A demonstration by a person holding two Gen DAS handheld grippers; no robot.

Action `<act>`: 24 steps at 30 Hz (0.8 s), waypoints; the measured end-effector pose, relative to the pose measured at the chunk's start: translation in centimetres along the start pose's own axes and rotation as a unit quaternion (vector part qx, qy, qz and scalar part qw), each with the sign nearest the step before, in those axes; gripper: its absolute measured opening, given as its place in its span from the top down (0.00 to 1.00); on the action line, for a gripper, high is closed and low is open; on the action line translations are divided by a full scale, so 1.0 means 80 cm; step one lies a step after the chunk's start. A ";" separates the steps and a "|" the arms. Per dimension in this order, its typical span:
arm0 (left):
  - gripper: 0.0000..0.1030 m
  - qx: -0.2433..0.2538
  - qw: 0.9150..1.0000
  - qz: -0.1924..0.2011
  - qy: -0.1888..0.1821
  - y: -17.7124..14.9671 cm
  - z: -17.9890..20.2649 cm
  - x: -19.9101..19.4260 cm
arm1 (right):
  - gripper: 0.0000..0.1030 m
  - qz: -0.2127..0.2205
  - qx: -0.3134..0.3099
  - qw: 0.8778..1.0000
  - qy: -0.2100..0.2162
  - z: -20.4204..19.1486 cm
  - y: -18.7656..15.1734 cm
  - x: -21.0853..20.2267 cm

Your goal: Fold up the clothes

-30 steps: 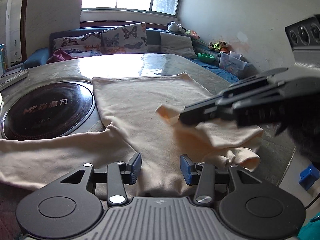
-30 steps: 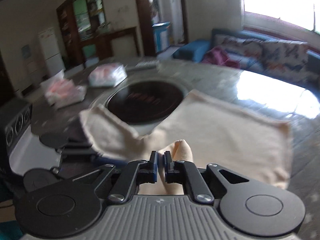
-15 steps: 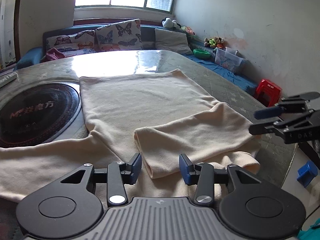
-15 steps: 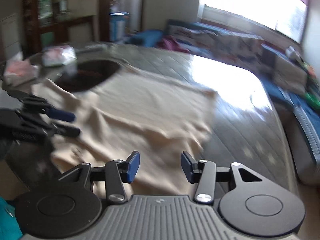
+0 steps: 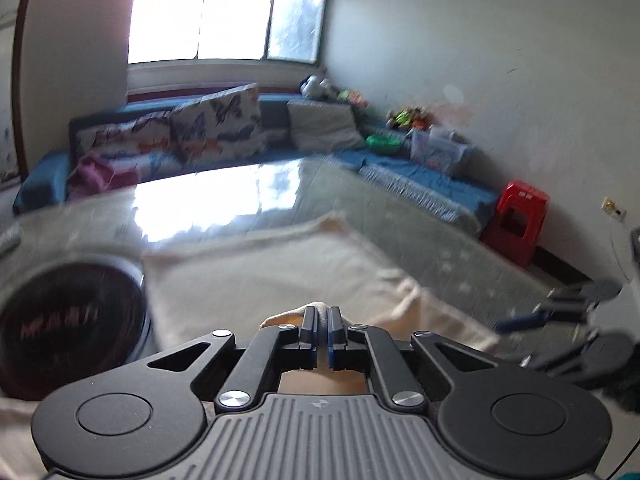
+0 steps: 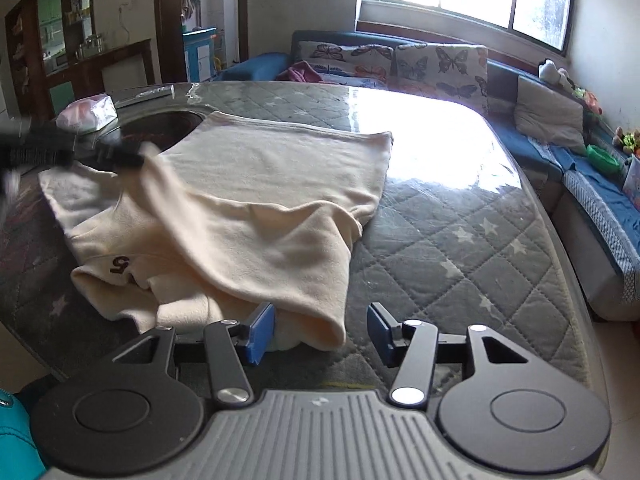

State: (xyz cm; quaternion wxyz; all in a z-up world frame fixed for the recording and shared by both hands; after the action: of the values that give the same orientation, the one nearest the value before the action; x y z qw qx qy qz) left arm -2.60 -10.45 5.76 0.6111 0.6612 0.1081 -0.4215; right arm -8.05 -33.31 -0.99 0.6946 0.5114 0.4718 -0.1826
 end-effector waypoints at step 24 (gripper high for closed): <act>0.95 0.052 0.996 0.049 -0.051 0.075 0.038 -0.018 | 0.43 0.024 0.061 0.996 -0.066 0.046 -0.018 0.014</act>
State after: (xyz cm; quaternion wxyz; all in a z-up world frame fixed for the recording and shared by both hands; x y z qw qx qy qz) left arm -0.79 -14.02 11.37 0.6004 0.6744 0.0227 -0.4292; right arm -6.88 -36.89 -2.60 0.6961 0.5507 0.4002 -0.2280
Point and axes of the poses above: each gripper's, at about its wrist camera, not at the fingertips, and x roughly the way its jaws point, z to its right, y to its top, the point moved 6 cm from there along x, roughly the way its jaws point, and after that the axes turned 13 degrees about -z, right-handed, at the moved point
